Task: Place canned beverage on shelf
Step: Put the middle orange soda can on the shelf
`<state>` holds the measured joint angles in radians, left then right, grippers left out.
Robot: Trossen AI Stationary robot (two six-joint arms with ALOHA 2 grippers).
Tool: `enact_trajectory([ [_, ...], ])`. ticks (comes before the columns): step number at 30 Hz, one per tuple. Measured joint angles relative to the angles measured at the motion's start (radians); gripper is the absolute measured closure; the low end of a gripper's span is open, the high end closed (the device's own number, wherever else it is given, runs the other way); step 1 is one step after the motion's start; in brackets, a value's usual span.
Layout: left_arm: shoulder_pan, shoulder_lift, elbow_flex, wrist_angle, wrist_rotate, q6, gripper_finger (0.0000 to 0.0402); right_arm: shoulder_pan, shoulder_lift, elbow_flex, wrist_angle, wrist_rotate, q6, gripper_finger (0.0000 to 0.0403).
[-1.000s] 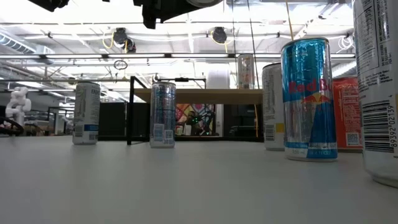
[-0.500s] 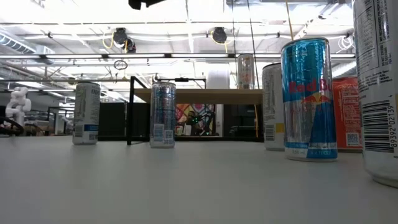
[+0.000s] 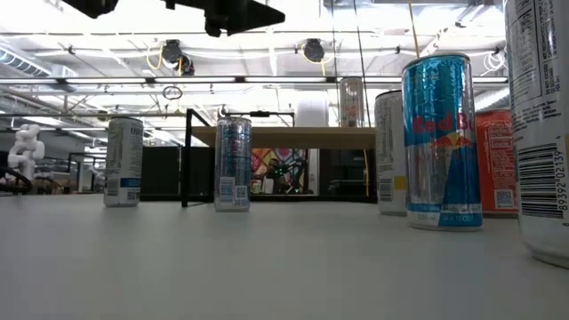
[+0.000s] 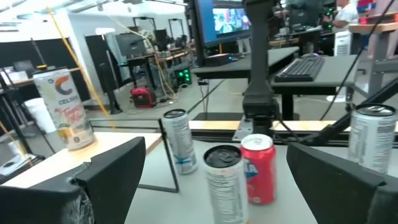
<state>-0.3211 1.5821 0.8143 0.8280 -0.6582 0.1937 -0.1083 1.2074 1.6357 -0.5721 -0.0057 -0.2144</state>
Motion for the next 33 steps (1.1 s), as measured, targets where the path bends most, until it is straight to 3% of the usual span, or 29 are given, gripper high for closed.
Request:
enact_trajectory([
  [9,0.049,-0.124,0.032,-0.011,0.003,0.087,0.0009,-0.161,0.053,0.074,-0.069,-0.208,-0.016,0.0163],
  [12,0.068,-0.206,0.088,-0.112,0.036,0.135,0.0009,-0.186,0.089,0.073,-0.08,-0.279,-0.037,0.0163],
  [16,0.141,-0.28,0.255,-0.452,0.105,0.105,0.0009,-0.203,0.128,0.073,-0.052,-0.287,-0.042,0.0163],
  [20,0.239,-0.272,0.425,-0.678,0.106,0.108,0.0009,-0.236,0.158,0.073,-0.033,-0.286,-0.045,0.0163],
  [23,0.316,-0.253,0.498,-0.762,0.156,0.102,0.0009,-0.275,0.179,0.066,-0.037,-0.285,-0.069,0.0163],
  [28,0.41,-0.234,0.511,-0.798,0.31,0.041,0.0009,-0.35,0.18,-0.008,-0.003,-0.313,-0.096,0.0163],
  [33,0.427,-0.22,0.474,-0.848,0.329,-0.027,0.0009,-0.395,0.174,-0.073,0.023,-0.338,-0.131,0.0163],
])
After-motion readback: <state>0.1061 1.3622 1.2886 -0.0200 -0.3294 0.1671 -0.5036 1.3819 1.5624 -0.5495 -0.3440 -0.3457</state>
